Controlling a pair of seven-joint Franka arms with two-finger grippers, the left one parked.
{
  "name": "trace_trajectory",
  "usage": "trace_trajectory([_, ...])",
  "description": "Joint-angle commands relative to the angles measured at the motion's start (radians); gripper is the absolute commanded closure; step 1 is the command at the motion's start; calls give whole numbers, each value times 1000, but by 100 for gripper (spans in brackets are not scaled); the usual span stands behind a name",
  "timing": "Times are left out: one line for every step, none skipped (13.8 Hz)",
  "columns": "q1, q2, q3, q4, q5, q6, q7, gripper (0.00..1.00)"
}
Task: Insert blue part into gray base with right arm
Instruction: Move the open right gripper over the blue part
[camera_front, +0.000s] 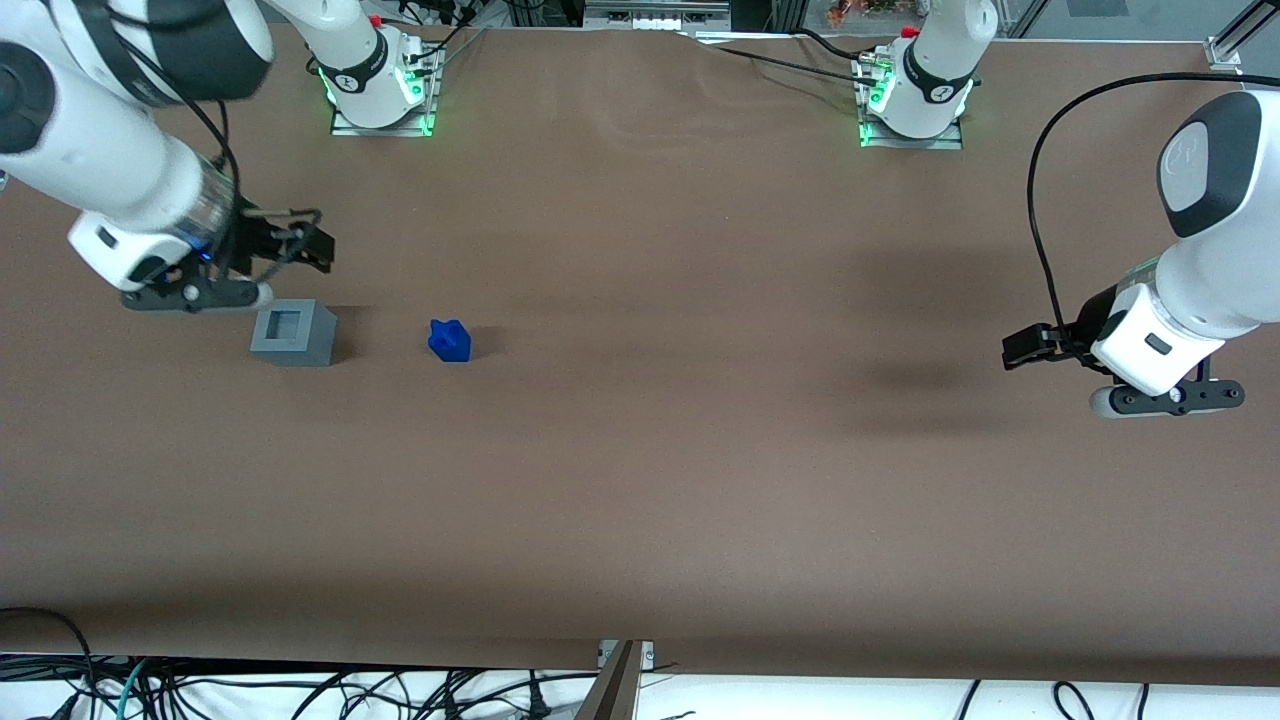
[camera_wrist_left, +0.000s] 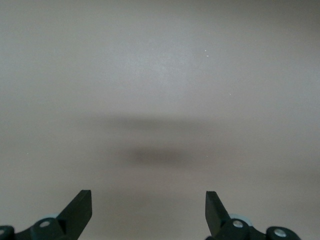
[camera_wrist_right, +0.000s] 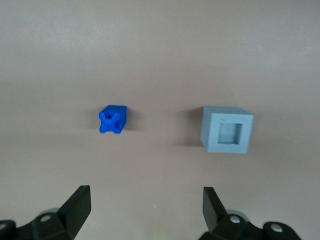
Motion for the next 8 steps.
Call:
trace_trajectory([42,-14,9,-121,4,121,98,1])
trace_trajectory([51,-14,12,-162,1,165,147,1])
trace_trajectory([77,-14,14,-211,-2,226,165,1])
trace_trajectory([100,-14,14,-253,-4,288,191,1])
trace_trajectory([104,-5,14,-291,-4,337,226,1])
trace_trajectory([108,3,14,-328,-5,395,241,1])
trace_trajectory([128,11,14,-360,-5,462,248,1])
trace_trajectory([136,35,12,-373,-10,501,252,1])
